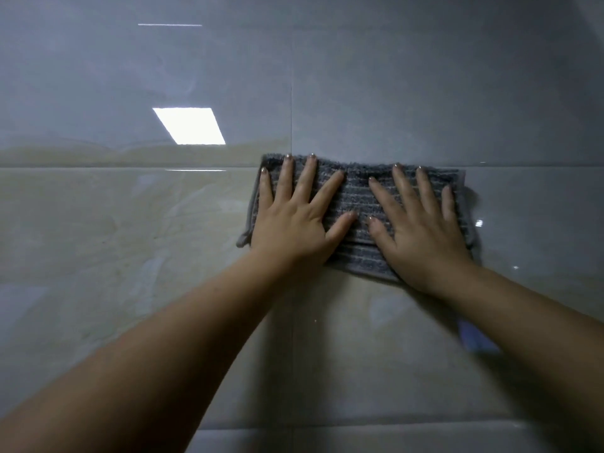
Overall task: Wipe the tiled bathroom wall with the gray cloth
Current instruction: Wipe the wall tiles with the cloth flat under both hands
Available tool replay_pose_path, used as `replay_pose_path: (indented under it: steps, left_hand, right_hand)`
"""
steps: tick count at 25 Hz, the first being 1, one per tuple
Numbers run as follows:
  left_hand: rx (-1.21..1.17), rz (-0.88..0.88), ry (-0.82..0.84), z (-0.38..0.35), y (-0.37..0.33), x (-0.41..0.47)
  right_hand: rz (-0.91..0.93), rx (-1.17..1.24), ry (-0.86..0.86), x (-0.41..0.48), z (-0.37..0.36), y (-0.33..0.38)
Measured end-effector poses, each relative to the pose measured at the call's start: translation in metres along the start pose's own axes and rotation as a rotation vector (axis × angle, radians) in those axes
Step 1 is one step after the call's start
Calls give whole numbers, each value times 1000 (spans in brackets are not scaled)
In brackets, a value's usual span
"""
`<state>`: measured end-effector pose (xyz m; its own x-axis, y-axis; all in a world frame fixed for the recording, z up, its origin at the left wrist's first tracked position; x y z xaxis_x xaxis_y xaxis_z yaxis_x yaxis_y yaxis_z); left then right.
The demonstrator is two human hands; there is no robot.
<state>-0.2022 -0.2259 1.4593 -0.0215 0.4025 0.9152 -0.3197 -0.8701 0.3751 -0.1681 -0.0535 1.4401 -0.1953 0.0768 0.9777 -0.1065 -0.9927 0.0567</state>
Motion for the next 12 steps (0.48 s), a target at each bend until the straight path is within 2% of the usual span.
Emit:
replay_pose_path:
  steps: [5,9,12]
  left_hand:
    - [-20,5,47,9,36,46]
    - [-33,-21,-13,2,14,-13]
    - [-11,-11,-26,-6,-18,-75]
  right_hand:
    - [-74,59,53,54,7,25]
    - [29,33,-62,-2,-4,19]
    - [121,16,-78,-60,-17,9]
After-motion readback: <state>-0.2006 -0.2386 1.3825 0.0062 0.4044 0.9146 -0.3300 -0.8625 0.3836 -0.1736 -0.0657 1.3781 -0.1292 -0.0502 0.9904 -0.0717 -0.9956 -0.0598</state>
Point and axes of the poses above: each hand's wrist, its own x-axis towards the middle knuckle, its own z-axis out of the back of the hand, y = z × x, the point moved 4 cm from there along x, towards the middle knuckle, and after that the axes turned 8 degrees about -z, right-handed, at the moved point
